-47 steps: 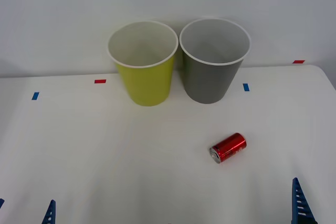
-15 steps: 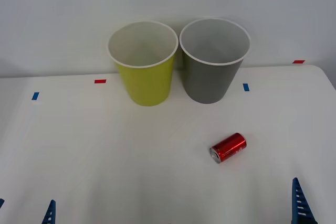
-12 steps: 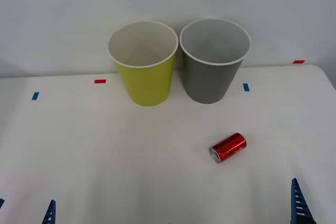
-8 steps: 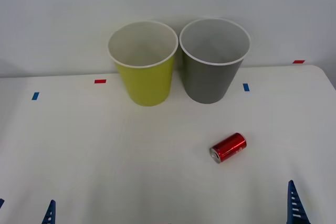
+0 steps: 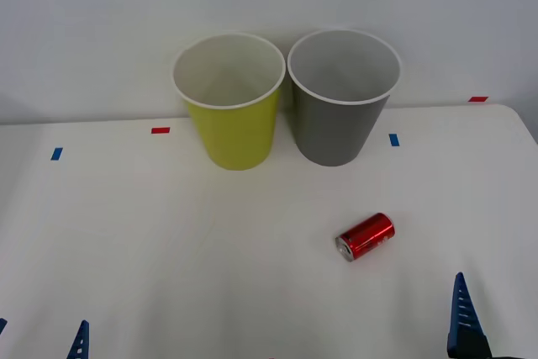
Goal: Put cans in the gray bin and PET bottles in the light green bin.
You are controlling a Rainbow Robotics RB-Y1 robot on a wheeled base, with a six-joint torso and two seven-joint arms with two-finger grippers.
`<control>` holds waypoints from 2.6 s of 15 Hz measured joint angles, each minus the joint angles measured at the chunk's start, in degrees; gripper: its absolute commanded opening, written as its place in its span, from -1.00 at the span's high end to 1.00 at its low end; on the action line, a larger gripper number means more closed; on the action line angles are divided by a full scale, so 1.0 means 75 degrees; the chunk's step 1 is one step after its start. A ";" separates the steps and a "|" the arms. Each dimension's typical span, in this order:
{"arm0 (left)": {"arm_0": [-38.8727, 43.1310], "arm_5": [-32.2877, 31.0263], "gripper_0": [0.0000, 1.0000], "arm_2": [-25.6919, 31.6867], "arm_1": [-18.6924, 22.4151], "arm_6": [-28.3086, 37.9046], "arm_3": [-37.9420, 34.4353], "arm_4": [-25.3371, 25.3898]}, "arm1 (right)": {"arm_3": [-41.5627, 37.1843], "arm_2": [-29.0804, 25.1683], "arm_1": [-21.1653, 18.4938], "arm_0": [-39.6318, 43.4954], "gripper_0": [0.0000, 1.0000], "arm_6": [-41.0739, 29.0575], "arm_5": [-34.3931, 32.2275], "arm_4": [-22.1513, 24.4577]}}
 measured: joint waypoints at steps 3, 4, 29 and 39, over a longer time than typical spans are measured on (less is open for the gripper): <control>0.0000 0.0000 -1.00 0.0000 0.0000 0.0000 0.0000 0.0000 | 0.0001 0.0004 0.0017 -0.0253 -1.00 -0.0027 0.0700 -0.0043; 0.0000 0.0000 -1.00 0.0000 0.0000 0.0000 0.0000 0.0000 | 0.0001 -0.0035 0.0047 -0.0411 -1.00 -0.0045 0.0962 -0.0084; 0.0000 0.0000 -1.00 0.0000 0.0000 0.0000 0.0000 0.0000 | -0.1461 -0.1079 0.0145 -0.4704 -1.00 -0.6726 1.0652 0.0151; 0.0000 0.0000 -1.00 0.0000 0.0000 0.0000 0.0001 0.0000 | -0.2219 0.0130 -0.1947 -0.5904 -1.00 -1.1267 1.3439 0.0066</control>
